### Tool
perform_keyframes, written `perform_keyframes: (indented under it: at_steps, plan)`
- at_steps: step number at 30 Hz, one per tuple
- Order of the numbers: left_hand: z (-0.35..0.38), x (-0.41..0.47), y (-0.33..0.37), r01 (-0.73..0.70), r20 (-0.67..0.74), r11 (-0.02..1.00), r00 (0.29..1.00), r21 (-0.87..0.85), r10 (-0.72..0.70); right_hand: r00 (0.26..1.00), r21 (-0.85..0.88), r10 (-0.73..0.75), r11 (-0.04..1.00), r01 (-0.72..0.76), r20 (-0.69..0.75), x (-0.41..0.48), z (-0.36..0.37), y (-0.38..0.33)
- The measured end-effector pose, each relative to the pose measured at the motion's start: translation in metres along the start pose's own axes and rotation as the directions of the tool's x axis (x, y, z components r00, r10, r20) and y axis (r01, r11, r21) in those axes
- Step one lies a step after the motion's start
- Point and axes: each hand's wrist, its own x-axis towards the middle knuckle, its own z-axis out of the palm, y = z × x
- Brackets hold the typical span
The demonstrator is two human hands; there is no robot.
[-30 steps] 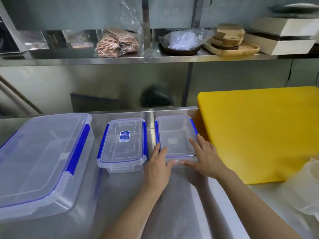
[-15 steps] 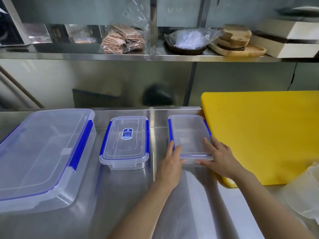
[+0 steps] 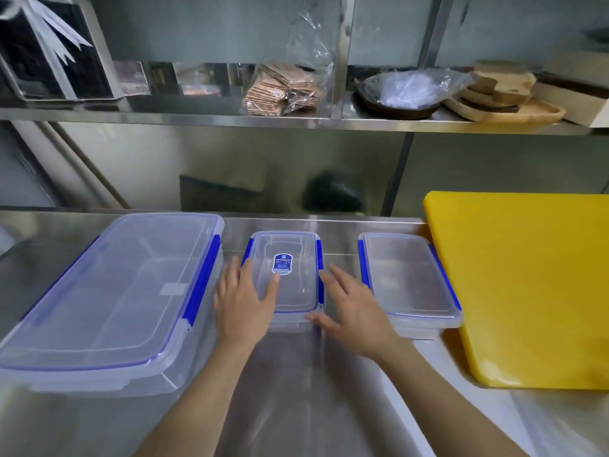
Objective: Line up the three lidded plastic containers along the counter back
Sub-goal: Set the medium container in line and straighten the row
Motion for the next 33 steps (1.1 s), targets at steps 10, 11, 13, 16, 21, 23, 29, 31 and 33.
perform_keyframes:
  at_steps: [10,11,13,16,21,23,29,31,33]
  plan:
    - [-0.042,-0.008,-0.077,0.195,0.124,0.967,0.977,-0.167,-0.175,0.970,-0.129,-0.118,0.981,0.148,0.211,0.033,0.054,-0.075]
    - [-0.040,-0.007,-0.078,0.180,0.119,0.969,0.980,-0.167,-0.161,0.969,-0.135,-0.108,0.981,0.141,0.224,0.032,0.053,-0.075]
    - [-0.040,-0.004,-0.082,0.182,0.141,0.971,0.977,-0.155,-0.161,0.972,-0.135,-0.094,0.983,0.125,0.213,0.035,0.052,-0.077]
    - [-0.045,-0.003,-0.073,0.169,0.172,0.982,0.973,-0.089,-0.152,0.971,-0.173,-0.079,0.978,0.120,0.225,0.038,0.049,-0.073]
    - [-0.088,-0.006,-0.103,0.078,-0.066,0.996,0.995,0.045,-0.075,0.975,-0.021,-0.170,0.984,0.175,0.140,0.039,0.057,-0.140]
    - [-0.106,-0.003,-0.100,-0.006,-0.213,0.997,0.977,0.071,0.021,0.980,0.167,-0.181,0.972,0.165,0.087,0.036,0.057,-0.160]
    - [-0.132,0.009,-0.126,0.050,0.050,0.961,0.997,0.273,-0.066,0.928,0.730,-0.253,0.682,-0.029,0.274,0.023,0.072,-0.201]
    - [-0.123,0.008,-0.129,0.020,0.164,0.943,0.983,0.333,-0.079,0.910,0.758,-0.262,0.647,-0.082,0.322,0.021,0.080,-0.200]
    - [-0.116,0.011,-0.125,-0.011,0.183,0.935,0.981,0.355,-0.057,0.900,0.772,-0.258,0.624,-0.122,0.351,0.021,0.085,-0.196]
